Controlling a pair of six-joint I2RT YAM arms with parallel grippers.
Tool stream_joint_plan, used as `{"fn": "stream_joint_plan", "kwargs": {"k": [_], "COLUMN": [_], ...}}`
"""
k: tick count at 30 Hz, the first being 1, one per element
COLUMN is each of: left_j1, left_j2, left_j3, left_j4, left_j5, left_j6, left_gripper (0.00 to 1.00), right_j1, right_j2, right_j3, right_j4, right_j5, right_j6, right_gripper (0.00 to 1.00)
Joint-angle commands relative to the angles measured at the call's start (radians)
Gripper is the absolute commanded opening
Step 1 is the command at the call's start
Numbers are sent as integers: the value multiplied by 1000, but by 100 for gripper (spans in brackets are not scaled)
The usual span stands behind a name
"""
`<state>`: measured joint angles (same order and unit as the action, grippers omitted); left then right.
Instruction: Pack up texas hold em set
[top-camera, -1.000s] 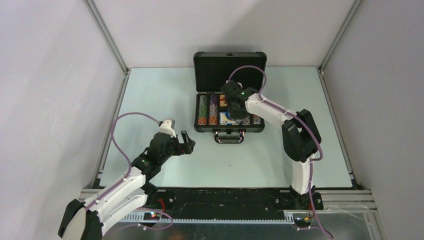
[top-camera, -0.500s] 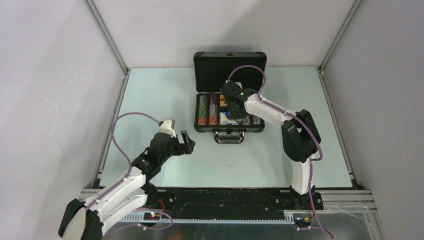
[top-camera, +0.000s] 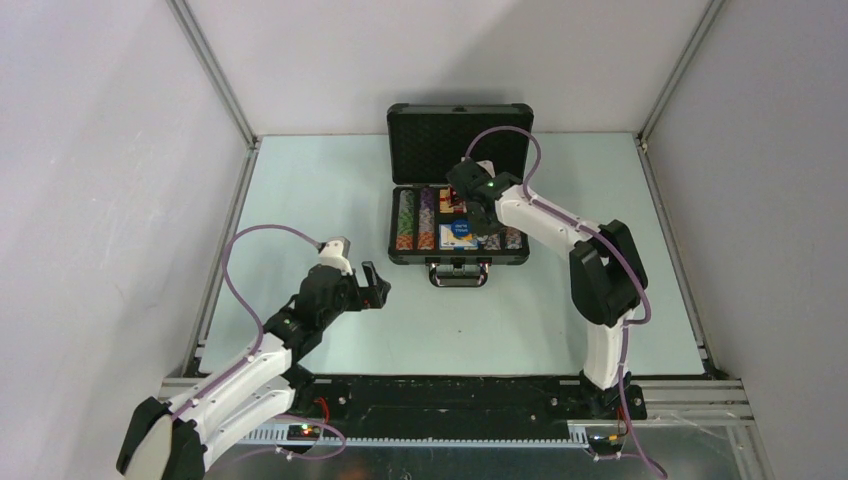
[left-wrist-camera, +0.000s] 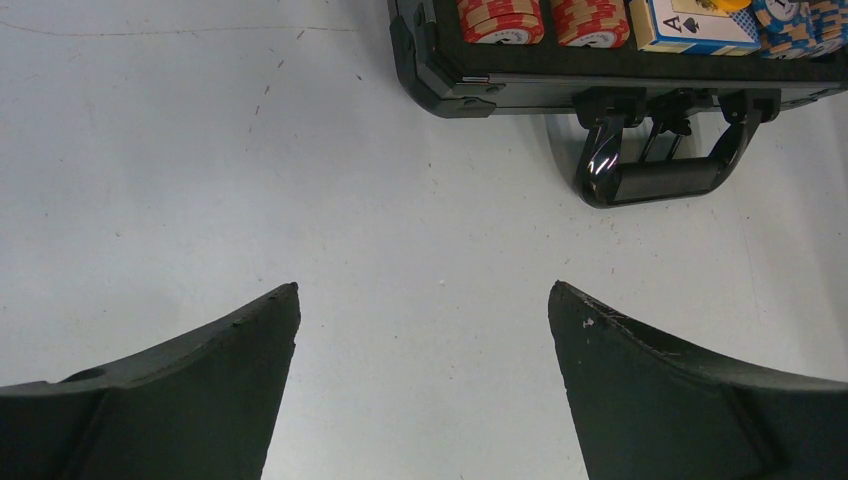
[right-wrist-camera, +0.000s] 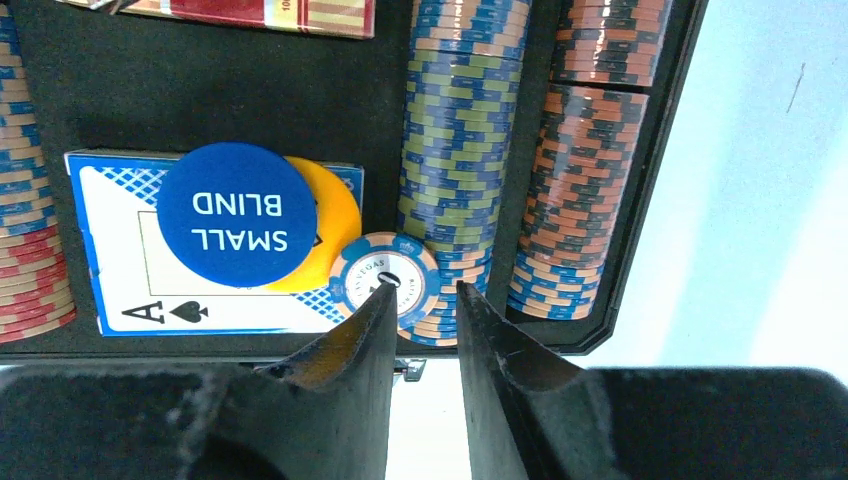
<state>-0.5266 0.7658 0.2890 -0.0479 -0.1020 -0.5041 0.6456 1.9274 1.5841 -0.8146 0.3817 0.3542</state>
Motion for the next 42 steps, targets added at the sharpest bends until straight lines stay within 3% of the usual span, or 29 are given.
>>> {"fn": "stream_joint_plan", "kwargs": {"k": [1,9,17,27,42], "left_j1": [5,5,5,5,5], "left_j2": [3,3,5,3,6], "left_j3": [11,11,11,10,10], "left_j4": [19,19,21,21,20], "left_j5": [-7,-7,-7,-5,-7], "left_j6": [19,19,21,19,20], "left_gripper": [98,98,98,98,98], "right_j1": [-4,-1,-2,-8,-24], "right_j2": [-27,-72,-136,-79,-22], "right_j3": [-2,-17,-59,-46,-42], "right_j4": [-15,14,70,65,67], "right_j5": [36,27,-24,-33,-24], "right_j6": [-2,14,146,144,114], "right_gripper": [32,36,57,69,64]}}
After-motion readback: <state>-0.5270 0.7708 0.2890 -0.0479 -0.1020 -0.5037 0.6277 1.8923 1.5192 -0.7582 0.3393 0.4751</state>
